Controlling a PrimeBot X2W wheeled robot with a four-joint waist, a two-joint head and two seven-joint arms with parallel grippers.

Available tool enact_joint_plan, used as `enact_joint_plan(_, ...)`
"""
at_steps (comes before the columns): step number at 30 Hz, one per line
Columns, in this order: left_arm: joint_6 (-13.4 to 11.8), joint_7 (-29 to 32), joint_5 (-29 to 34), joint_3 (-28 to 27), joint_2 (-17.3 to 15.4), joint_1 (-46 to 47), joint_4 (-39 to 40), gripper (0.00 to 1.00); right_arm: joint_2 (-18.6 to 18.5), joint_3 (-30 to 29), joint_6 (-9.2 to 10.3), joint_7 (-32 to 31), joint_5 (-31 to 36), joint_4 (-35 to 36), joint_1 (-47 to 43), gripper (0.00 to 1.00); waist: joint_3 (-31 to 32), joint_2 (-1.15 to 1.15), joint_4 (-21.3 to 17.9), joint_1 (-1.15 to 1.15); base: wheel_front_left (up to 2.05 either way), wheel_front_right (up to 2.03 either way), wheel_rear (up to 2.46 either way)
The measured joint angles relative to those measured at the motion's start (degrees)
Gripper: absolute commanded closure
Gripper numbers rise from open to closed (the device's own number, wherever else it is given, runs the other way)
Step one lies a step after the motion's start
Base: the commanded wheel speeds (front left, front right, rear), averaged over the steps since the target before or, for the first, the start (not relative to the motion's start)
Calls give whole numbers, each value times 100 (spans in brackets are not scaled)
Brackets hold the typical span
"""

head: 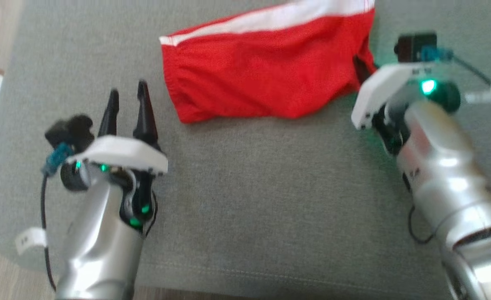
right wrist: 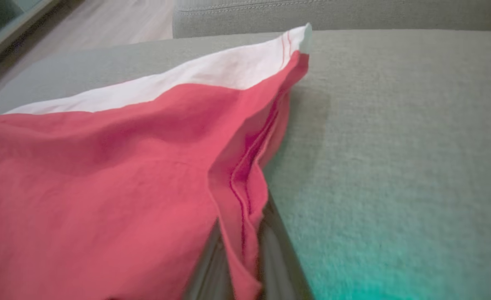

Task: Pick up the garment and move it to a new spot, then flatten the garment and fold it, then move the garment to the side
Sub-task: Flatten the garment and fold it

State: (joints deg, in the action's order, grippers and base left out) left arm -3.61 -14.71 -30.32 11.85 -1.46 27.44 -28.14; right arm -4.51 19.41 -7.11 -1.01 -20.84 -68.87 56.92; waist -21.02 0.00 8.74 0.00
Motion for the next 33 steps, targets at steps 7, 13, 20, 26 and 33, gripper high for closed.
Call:
enact_joint_plan(7, -25, 0, 171, -165, -12, -705, -5, 0, -233, 92, 0, 202, -686, 445, -805, 100, 539, 0, -229, 0, 0, 0, 0)
enact_joint_plan(13, -26, 1, 250, -178, -13, -1050, -3, 0, -661, 246, 0, 253, -938, 910, -1087, 100, 771, 0, -392, 0, 0, 0, 0)
enact_joint_plan(20, -10, 1, 236, -131, -18, -1101, -18, 0, -456, 825, 0, 274, -1020, 1942, -1051, 100, 817, 0, -208, 0, 0, 0, 0)
enact_joint_plan(26, -47, 1, 111, 54, -21, -1224, -29, 0, -136, 1577, 0, -53, -1229, 2644, -1070, 100, 895, 0, 118, 0, 0, 0, 0)
enact_joint_plan(33, -148, 1, 58, 222, -30, -1299, -26, 0, 33, 2014, 0, -203, -1562, 2593, -1409, 0, 950, 0, 481, 0, 0, 0, 0)
